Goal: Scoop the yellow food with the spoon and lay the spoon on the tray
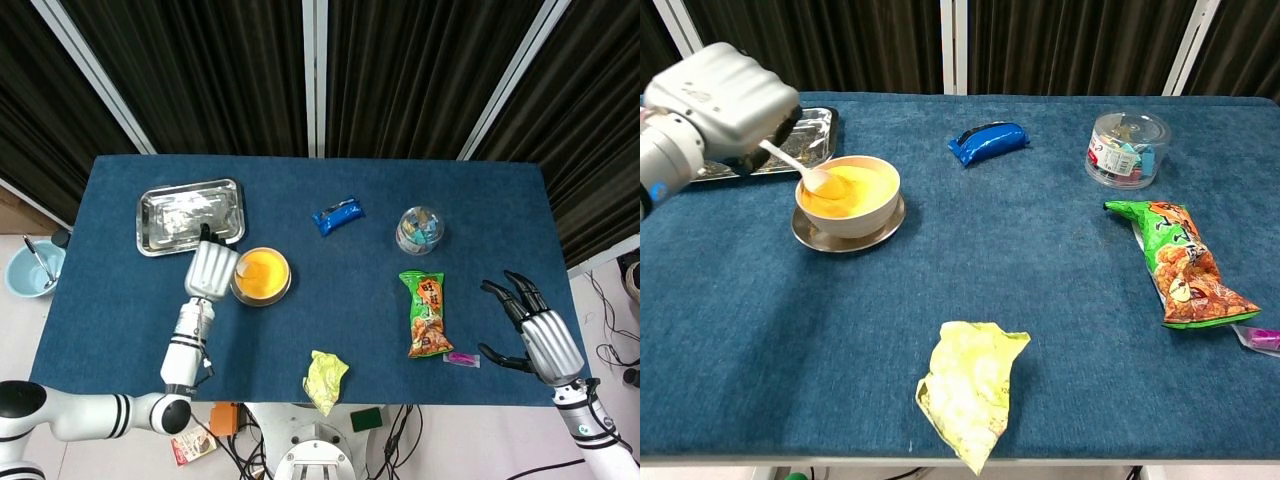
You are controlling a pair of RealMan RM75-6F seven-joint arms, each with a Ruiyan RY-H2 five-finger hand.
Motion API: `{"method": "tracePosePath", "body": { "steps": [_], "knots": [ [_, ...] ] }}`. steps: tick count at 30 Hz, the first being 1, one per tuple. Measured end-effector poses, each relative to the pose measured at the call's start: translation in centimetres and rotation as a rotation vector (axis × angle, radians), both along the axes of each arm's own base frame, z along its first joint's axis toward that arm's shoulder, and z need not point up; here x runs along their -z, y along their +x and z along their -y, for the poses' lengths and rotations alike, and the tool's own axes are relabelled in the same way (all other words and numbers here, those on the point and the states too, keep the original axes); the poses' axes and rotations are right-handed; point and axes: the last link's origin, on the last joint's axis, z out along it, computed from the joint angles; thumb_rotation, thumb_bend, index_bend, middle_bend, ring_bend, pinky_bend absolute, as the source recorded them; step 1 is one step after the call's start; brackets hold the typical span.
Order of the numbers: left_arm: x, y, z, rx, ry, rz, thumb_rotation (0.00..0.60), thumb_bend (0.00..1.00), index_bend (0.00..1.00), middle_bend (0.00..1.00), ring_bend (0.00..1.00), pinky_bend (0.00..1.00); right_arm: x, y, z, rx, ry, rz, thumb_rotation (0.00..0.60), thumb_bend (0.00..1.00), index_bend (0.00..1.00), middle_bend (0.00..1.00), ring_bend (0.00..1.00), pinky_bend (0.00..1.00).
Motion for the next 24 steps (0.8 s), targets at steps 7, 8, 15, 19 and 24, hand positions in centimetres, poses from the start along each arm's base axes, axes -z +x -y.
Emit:
{"method": "tracePosePath", "body": {
  "steps": [7, 8, 15, 19, 24],
  "knots": [
    [-1.7, -0.3, 0.2, -0.02, 0.013, 0.078, 0.6, 0.49, 0.58, 0.5, 0.39, 0.23, -0.1, 0.2, 0.0, -0.002, -0.008, -0.002, 0.6, 0.18, 0.11, 0.19, 0.0, 0.08],
    [-1.8, -0.2, 0.2, -0.014, 0.019, 0.073, 0.6, 0.49, 0.58, 0.5, 0.39, 0.23, -0.1, 0.2, 0.0, -0.003, -0.009, -0.002, 0.6, 0.18, 0.11, 0.19, 0.0, 0.08],
    [-1.8, 0.6, 0.3, 0.078, 0.077, -0.074, 0.6, 0.5, 0.59, 0.5, 0.38, 0.23, -0.3, 0.1, -0.1, 0.001, -0.015, 0.0, 0.6, 0.18, 0.11, 0.19, 0.0, 0.08],
    [-0.9, 1.3, 0.7, 0.15, 0.103, -0.198, 0.6, 0.51, 0.58, 0.51, 0.38, 0.23, -0.4, -0.1, -0.2, 0.006, -0.016, 0.003, 0.6, 0.18, 0.11, 0.19, 0.0, 0.08],
    [0.7, 2.2, 1.2, 0.22, 0.117, -0.347, 0.6, 0.51, 0.59, 0.51, 0.38, 0.24, -0.4, -0.2, -0.2, 0.006, -0.016, 0.006, 0.6, 0.18, 0.11, 0.19, 0.0, 0.08]
  ]
}}
